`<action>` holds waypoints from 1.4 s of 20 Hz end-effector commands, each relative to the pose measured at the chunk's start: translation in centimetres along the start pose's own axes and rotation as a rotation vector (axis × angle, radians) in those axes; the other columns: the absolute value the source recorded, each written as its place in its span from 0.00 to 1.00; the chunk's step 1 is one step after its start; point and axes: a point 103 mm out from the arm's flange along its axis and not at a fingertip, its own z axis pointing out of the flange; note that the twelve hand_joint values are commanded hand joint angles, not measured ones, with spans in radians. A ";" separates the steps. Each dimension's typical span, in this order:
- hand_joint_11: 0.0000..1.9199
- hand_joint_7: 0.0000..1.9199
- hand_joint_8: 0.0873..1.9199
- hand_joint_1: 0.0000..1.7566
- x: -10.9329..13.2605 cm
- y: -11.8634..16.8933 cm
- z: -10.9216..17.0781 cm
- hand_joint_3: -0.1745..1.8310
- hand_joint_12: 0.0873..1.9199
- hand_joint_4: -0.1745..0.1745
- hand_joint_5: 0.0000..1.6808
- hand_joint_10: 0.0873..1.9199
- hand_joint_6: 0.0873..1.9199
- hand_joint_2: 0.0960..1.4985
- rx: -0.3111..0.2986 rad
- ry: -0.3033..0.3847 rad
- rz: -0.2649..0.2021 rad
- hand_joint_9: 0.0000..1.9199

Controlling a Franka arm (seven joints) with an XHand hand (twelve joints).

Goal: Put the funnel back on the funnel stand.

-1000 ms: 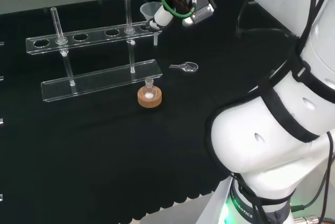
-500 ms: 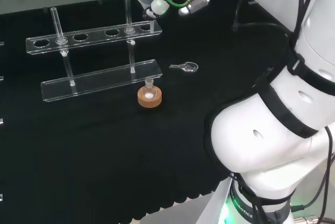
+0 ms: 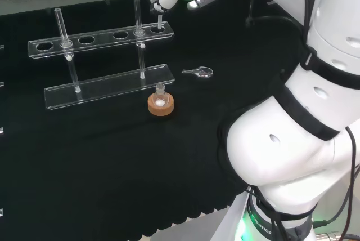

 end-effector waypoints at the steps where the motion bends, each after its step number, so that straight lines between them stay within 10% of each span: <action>1: 0.31 0.41 0.34 0.48 -1.4 1.9 0.8 0.39 0.64 0.56 0.55 0.18 0.35 0.45 -0.002 0.005 0.006 0.53; 28: 0.29 0.36 0.36 0.47 -0.3 5.6 6.2 0.39 0.64 0.49 0.49 0.19 0.38 0.45 0.099 0.035 -0.002 0.50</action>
